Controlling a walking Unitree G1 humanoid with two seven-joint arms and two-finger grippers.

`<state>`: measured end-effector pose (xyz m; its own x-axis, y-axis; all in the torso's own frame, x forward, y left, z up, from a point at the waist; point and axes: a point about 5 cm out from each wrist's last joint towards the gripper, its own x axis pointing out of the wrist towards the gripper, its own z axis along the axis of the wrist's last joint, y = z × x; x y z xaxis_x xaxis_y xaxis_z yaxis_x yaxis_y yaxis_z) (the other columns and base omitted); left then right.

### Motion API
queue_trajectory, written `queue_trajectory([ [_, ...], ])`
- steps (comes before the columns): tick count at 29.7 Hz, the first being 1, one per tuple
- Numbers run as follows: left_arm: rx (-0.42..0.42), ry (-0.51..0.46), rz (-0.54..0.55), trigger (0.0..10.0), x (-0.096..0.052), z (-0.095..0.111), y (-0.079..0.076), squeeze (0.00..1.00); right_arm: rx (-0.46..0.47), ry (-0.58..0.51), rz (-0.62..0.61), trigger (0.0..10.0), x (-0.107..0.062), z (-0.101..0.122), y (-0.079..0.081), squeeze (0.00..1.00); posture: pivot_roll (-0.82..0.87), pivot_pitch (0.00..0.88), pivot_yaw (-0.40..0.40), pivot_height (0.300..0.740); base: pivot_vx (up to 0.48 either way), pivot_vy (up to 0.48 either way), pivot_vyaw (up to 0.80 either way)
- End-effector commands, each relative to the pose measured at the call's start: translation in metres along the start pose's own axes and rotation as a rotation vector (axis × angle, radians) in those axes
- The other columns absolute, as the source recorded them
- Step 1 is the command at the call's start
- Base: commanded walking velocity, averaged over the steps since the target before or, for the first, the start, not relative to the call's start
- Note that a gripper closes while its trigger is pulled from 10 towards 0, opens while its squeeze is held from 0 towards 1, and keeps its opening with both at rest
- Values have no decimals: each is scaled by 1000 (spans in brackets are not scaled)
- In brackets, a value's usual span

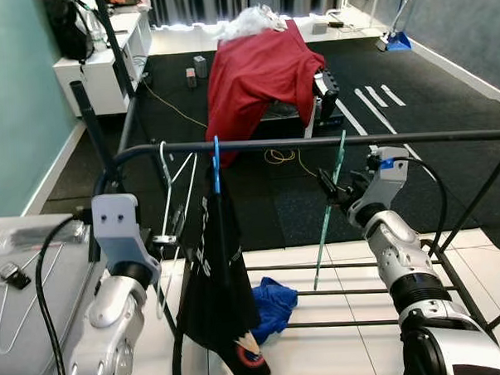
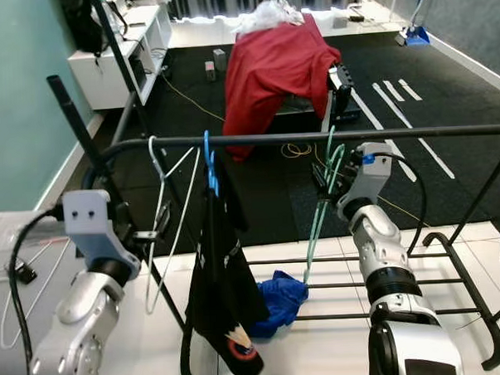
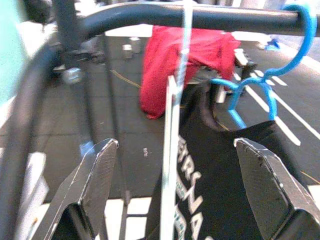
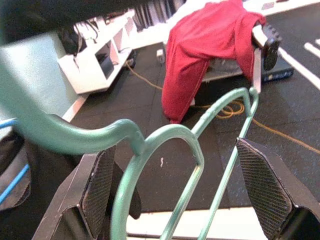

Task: Hang hanger

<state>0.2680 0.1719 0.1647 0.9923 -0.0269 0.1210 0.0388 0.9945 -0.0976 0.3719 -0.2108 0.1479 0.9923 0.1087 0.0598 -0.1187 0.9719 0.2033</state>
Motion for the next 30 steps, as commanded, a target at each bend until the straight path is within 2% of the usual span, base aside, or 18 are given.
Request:
queue_trajectory([
  [1, 11, 8, 17, 10000, 1, -3, 6, 0, 9, -20, 11, 10000, -5, 0, -2, 0, -75, 0, -7, 740, -341, 0, 0],
  [2, 7, 7, 24, 10000, 3, -3, 7, 0, 15, -6, 99, 10000, -7, -3, 7, 0, -80, 0, -6, 740, -341, 0, 0],
  [3, 7, 7, 24, 10000, 3, -3, 7, 0, 15, -6, 99, 10000, -7, -3, 7, 0, -80, 0, -6, 740, -341, 0, 0],
  [5, 5, 9, 30, 10000, 6, -5, 6, 0, 42, 33, 299, 10000, -13, -7, 26, 0, -87, 0, -2, 740, -339, 0, 0],
  [9, 6, 12, 25, 10000, 11, -6, 4, 0, 35, 49, 398, 10000, -18, -5, 34, 0, -98, 0, -2, 740, -339, 0, 0],
  [13, 7, 11, 22, 10000, 12, -6, 4, 0, 23, 41, 399, 10000, -19, -2, 34, 0, -101, 0, -6, 740, -338, 0, 0],
  [14, 8, 9, 19, 10000, 14, -6, 4, 0, 11, 28, 382, 10000, -19, 1, 32, 0, -101, 0, -6, 740, -334, 0, 0],
  [15, 12, 8, 11, 10000, 18, -6, 4, 0, -19, -4, 303, 10000, -15, 8, 26, 0, -107, 0, -3, 740, -322, 0, 0],
  [17, 12, 8, 11, 10000, 18, -6, 4, 0, -19, -4, 303, 10000, -15, 8, 26, 0, -107, 0, -3, 740, -322, 0, 0],
  [18, 21, 14, 4, 10000, 22, -7, 5, 0, -15, -32, 235, 10000, -12, 13, 24, 0, -107, 1, -2, 740, -304, 0, 0],
  [19, 21, 14, 4, 10000, 22, -7, 5, 0, -15, -32, 235, 10000, -12, 13, 24, 0, -107, 1, -2, 740, -304, 0, 0],
  [20, 24, 21, -5, 10000, 26, -8, 5, 0, -13, -41, 204, 10000, -10, 15, 26, 0, -103, 7, -4, 740, 0, 0, 0],
  [21, 37, 43, -10, 10000, 31, -13, 5, 0, -29, -14, 205, 10000, -7, 8, 36, 0, -98, 15, -4, 740, 0, 0, 0],
  [22, 37, 43, -10, 10000, 31, -13, 5, 0, -29, -14, 205, 10000, -7, 8, 36, 0, -98, 15, -4, 740, 0, 0, 0],
  [23, 46, 57, -12, 10000, 33, -16, 5, 0, -40, 11, 219, 10000, -7, 2, 43, 0, -97, 17, -5, 740, 0, 0, 0],
  [26, 23, 79, -39, 10000, 38, -22, -1, 0, -39, 39, 239, 10000, -5, -2, 53, 0, -84, 36, -7, 740, 0, 0, 0],
  [28, -13, 89, -62, 10000, 41, -25, -6, 0, -21, 38, 236, 10000, -5, -2, 56, 0, -81, 41, -3, 740, 0, 0, 0],
  [30, -13, 89, -62, 10000, 41, -25, -6, 0, -21, 38, 236, 10000, -5, -2, 56, 0, -81, 41, -3, 740, 0, 0, 0],
])
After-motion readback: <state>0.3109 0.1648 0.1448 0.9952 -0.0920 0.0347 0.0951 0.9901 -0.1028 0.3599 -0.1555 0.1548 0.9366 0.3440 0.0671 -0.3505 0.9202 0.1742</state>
